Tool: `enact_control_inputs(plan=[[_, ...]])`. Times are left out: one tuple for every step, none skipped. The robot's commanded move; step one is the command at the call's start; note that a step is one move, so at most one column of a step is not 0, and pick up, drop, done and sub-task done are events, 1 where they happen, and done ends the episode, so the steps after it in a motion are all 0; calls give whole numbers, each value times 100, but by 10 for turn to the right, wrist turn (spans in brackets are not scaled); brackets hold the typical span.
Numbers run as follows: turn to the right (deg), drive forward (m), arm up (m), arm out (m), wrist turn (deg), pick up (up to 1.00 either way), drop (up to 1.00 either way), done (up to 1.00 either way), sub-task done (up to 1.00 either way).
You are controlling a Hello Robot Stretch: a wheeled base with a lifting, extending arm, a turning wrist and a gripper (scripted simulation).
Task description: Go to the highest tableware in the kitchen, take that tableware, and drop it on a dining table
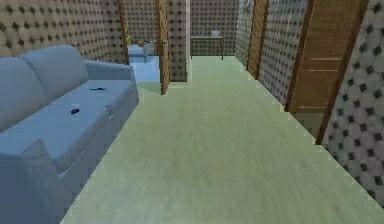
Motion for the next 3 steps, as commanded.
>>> enact_control_inputs(plan=[[-330,0,0,0,0,0,0,0,0],[-30,0,0,0,0,0,0,0,0],[0,20,0,0,0,0,0,0,0]])
